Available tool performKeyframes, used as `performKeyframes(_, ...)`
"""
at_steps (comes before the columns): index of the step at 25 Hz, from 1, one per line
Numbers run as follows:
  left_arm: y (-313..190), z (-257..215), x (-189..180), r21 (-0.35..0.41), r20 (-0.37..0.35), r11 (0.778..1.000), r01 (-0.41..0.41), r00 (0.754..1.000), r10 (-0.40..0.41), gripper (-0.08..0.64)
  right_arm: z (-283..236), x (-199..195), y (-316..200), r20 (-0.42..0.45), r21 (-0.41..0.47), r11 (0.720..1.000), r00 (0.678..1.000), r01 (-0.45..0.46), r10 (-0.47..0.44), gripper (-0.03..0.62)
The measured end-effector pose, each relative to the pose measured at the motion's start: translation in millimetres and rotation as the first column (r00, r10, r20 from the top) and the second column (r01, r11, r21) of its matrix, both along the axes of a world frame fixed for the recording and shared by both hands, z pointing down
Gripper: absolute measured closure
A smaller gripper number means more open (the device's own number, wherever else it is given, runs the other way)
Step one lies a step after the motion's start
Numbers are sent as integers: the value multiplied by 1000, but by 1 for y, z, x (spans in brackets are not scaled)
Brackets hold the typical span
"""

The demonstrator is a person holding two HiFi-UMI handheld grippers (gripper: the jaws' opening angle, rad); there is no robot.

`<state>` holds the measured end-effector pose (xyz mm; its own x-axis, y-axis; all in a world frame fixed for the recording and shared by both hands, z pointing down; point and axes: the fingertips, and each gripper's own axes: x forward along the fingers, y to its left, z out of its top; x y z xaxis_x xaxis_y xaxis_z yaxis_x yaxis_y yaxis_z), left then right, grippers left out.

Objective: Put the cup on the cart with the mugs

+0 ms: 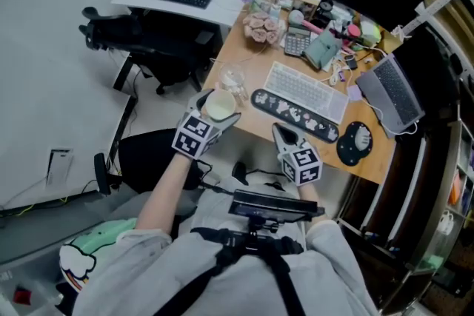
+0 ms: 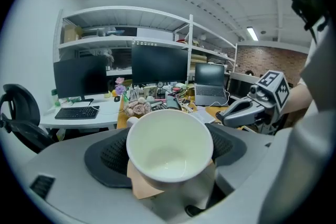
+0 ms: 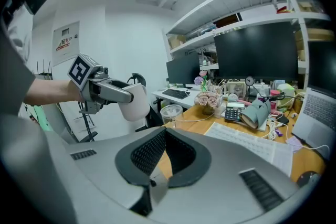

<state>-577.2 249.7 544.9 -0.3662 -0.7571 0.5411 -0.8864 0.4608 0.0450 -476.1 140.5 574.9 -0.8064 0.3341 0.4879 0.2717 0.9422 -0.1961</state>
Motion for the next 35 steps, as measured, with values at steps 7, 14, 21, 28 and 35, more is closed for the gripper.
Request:
performKeyframes(7, -32, -13, 21, -15, 14, 990, -142, 990, 142, 130, -9, 11, -14, 2, 7, 997, 997, -74, 74, 594)
performKeyframes(14, -87, -10, 60, -7, 23, 953, -301, 953, 302, 130, -5, 55, -60, -10, 6, 969, 969, -248, 248, 594)
performKeyframes(21, -161, -11, 124, -11, 18, 878, -478, 878, 478, 130, -15, 129, -131, 22, 2, 885, 885, -465, 465, 594)
performKeyframes(28, -238, -27, 208, -6, 43, 796, -605, 795, 604, 130, -30, 232, -201, 55, 0, 777, 775, -630, 629, 594)
performKeyframes(35, -310, -42, 314, 6, 52, 698, -716, 698, 715, 130, -48, 345, -256, 100, -11, 668, 663, -744, 741, 594)
